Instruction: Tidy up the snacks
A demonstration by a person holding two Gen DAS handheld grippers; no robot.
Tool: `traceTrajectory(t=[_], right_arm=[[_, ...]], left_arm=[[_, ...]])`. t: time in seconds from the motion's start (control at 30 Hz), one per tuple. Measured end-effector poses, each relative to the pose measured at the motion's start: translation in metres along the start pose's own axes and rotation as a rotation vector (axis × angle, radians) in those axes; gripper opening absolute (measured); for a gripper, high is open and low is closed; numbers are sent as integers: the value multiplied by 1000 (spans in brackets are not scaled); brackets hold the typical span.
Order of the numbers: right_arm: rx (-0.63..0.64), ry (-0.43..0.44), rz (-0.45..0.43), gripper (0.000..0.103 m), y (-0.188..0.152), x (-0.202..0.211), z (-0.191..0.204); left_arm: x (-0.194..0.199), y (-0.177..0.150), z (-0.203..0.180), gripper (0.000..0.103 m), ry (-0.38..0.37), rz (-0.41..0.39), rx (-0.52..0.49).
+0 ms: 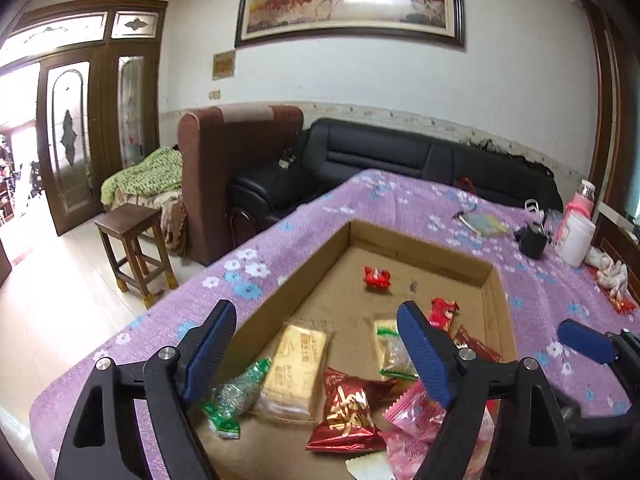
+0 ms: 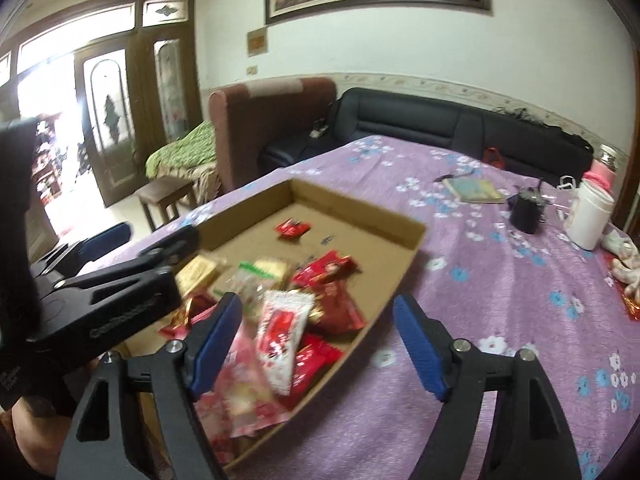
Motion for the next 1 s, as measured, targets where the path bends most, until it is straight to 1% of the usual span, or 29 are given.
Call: traceTrajectory(t=[0.1,0.13,0.2,0.23,0.33,0.4,0.47,0.57,0.63,0.7,0.73,0.77,0.8,0.83,0.87,0.93,1.0], right_arm=[[-39,-11,6,85,4,5,-11],[-50,-16,5,85,4,8,-13],[-72,-19,3,88,5,14,-18],[-75,-16,7,91,6,17,-19],[-81,-15,23,92,4,27,-21],[-74,-25,46,92,-1,36,-19],[-55,-22,61,92,-8,45,-17],[-20,-31,32,93,-24,63,-10],[3,-56,-5,97,-34,71,-7],[16,-79,-59,97,-43,75,-5],[20,-85,-73,97,-47,75,-5],[23,-84,-62,97,-48,73,-5],[25,-69,-48,97,-47,70,-7],[26,-49,-53,97,-47,70,-8],[28,-50,-65,97,-46,72,-8],[38,-72,-92,97,-45,78,-5],[48,-60,-109,97,-46,82,-1]], left_arm=[[5,3,3,97,11,-23,12],[7,5,4,97,21,-33,16],[13,6,4,102,43,-56,13],[15,6,3,102,53,-62,6],[23,4,-3,102,91,-79,-39],[28,2,-7,102,96,-79,-67],[33,-2,-9,102,78,-56,-89],[42,-8,-7,102,23,-13,-85],[47,-9,-8,102,8,-11,-103],[49,-11,-8,102,-4,-23,-123],[48,-12,-8,102,-1,-24,-120],[47,-13,-5,102,1,-19,-106],[44,-15,-2,102,8,-7,-90],[40,-16,0,102,32,11,-76],[36,-16,3,102,77,40,-61],[31,-14,5,102,128,72,-78],[24,-14,6,102,145,105,-81]])
Point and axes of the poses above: each gripper's, at about its wrist camera, not at the fingertips, and x roughly against the way its jaws point, z to its left, y to its top, the point moved 1 cm from there along -x, roughly the way its jaws point, and after that the axes turned 6 degrees about x, right-handed, at the moved point
